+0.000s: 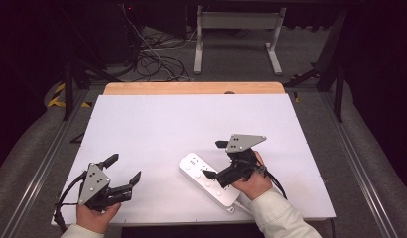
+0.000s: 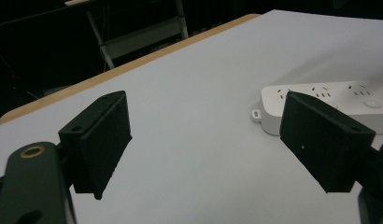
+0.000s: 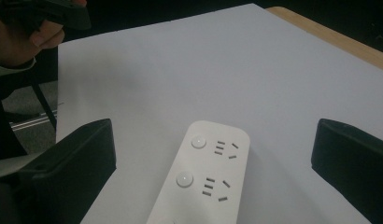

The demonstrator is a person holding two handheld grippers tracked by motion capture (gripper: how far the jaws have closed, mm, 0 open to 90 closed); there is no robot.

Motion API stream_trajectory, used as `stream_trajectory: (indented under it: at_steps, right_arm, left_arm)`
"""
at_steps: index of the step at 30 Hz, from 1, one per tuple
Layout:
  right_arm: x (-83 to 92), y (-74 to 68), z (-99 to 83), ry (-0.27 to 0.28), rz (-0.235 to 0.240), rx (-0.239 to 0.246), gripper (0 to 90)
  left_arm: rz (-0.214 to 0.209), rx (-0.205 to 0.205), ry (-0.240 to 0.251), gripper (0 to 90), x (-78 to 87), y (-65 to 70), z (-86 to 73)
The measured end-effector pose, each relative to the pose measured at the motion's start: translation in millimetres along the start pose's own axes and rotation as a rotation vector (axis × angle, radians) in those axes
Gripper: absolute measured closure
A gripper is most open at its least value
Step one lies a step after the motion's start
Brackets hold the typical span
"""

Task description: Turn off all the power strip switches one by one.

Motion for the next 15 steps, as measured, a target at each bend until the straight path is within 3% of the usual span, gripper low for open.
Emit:
stream_trajectory:
  at_steps: [7,10,13,15]
  right_arm:
    - [-8.1,-1.9,2.1,-0.006,0.044,-0.033,0.5]
    - [-10.8,-1.8,3.6,-0.026,-0.015,-0.044,1.5]
    - [-12.1,-4.9,3.8,-0.039,-0.041,-0.024,0.0]
    - [-12.0,-8.1,5.4,-0.017,-0.062,-0.023,0.0]
  left_arm:
    - [0.004,-0.007,-0.004,17.1,0.5,-1.0,0.1]
    - [0.004,-0.001,-0.004,17.3,0.2,-0.6,-0.1]
    - [0.004,0.002,-0.004,17.4,0.1,-0.6,-0.1]
    - [0.003,0.000,-0.005,17.4,0.1,-0.6,-0.1]
Point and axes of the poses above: each handheld gripper's, and its own axes: x roughly backward along the jaws, z roughly out of its top, y roughly to its right, the point moved 5 cm from there along -x, roughly forward along the jaws, and after that the axes turned 5 degrees about x, right-handed, at the moved point
